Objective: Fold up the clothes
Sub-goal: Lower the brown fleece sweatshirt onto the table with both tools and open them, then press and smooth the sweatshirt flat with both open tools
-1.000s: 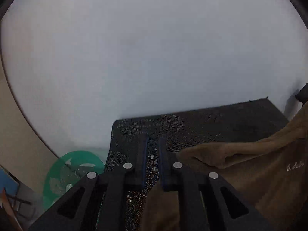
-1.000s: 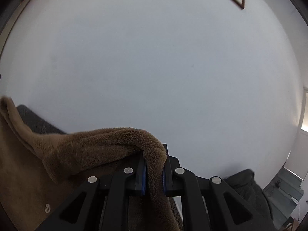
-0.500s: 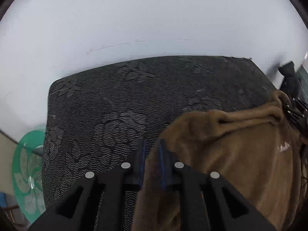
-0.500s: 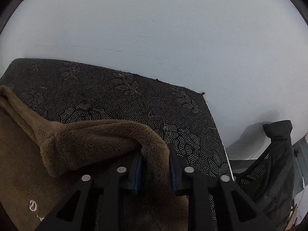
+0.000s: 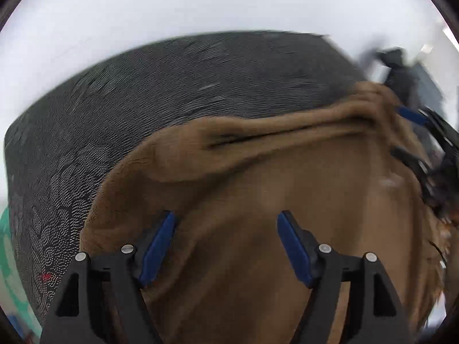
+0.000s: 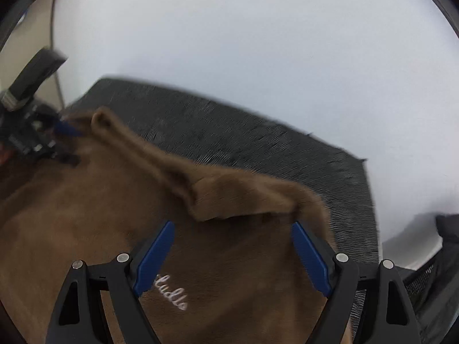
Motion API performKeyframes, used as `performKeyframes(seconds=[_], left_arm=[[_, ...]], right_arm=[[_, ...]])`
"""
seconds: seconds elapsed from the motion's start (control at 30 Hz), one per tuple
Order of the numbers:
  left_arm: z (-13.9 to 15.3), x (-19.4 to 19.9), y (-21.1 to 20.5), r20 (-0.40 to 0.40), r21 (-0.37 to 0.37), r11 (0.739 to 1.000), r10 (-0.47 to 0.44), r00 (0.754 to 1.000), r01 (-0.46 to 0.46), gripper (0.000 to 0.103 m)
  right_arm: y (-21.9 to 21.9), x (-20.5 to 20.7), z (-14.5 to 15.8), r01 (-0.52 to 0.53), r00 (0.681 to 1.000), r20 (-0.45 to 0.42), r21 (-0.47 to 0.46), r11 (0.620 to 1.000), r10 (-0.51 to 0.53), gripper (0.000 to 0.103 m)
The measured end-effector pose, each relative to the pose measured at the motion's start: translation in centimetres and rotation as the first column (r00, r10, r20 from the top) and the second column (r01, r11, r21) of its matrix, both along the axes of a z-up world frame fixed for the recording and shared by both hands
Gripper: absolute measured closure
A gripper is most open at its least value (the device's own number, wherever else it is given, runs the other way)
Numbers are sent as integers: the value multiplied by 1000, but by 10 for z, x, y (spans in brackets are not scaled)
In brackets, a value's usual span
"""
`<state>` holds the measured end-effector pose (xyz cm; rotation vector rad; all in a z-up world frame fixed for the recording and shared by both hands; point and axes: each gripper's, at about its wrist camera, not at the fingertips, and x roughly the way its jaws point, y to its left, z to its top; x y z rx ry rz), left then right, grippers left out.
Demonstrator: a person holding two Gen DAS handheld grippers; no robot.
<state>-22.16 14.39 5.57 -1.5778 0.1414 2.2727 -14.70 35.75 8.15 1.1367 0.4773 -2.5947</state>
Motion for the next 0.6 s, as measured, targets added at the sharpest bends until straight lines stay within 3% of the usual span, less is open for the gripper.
performKeyframes(seconds=[0.13,0.4,0.57,0.6], left_arm=[[-3,-22,-11,-39,23,991,130,991,-129,25],[-6,-37,-3,-141,-19,977,209,968,-214,25],[-10,-31,-2,-196,-37,976,205,959,-216,16],[-12,-30,-3,-199,-43,974,211,957,-224,9]], right_arm=[[-18,-27,-26,-35,994,102,-7,999,36,17],[-29,-96,-36,91,993,83,-24,996,-89,17],[-20,-110,-46,133,983,138,-86,987,-121,17],[-20,-108,-45,132,984,134,-86,988,-120,17]])
